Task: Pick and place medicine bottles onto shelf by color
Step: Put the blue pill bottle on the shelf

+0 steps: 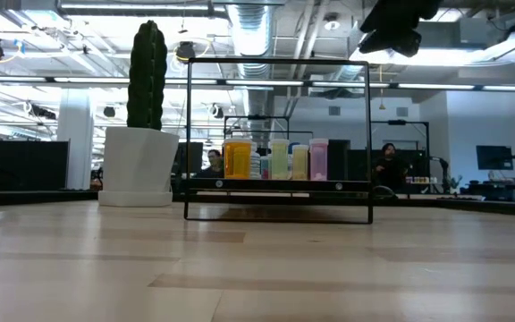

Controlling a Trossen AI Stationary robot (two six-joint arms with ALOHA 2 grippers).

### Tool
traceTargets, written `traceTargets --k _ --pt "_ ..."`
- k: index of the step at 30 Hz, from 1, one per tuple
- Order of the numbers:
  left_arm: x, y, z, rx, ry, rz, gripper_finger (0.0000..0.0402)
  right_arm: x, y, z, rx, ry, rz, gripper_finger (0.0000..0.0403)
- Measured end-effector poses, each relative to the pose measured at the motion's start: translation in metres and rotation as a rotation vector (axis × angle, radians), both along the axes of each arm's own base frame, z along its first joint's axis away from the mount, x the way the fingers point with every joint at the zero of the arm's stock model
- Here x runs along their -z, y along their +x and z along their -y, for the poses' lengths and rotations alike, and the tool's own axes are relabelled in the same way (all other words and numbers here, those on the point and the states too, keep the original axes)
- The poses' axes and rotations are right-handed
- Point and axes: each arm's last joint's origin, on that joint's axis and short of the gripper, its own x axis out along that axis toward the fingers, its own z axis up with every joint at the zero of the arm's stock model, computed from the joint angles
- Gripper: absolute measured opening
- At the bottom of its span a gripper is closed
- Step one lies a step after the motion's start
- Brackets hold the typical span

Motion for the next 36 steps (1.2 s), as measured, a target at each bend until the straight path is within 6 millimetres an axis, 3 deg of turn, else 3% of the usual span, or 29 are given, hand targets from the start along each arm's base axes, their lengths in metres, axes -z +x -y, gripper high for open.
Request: traceTargets --k 4,8,15,23,30,36 --pt "0.022 -0.019 0.025 0.003 -0.07 -0.244 0.0265 0.002 0.002 -0.012 -0.053 -0.007 -0.007 0.0194" --pt "0.043 -0.038 0.039 0.071 -0.003 -0.485 0.0265 0.004 0.003 -0.018 -0.081 -0.014 -0.024 0.0192" --pt "0.075 -0.065 0.053 0.383 0.137 -0.861 0.0265 0.008 0.004 -0.024 -0.086 0.004 -0.05 0.0192" --pt "0.114 -0.059 0.071 0.731 0.344 -0.892 0.0265 0.008 0.004 -0.022 -0.037 0.053 -0.047 0.0187" --pt "0.151 -0.049 0.079 0.898 0.454 -0.943 0.0265 0.008 0.005 -0.021 0.015 0.11 -0.046 0.0187" --pt "0.172 -0.055 0.087 0.994 0.471 -0.93 0.0265 0.008 0.004 -0.022 0.044 0.152 -0.046 0.0187"
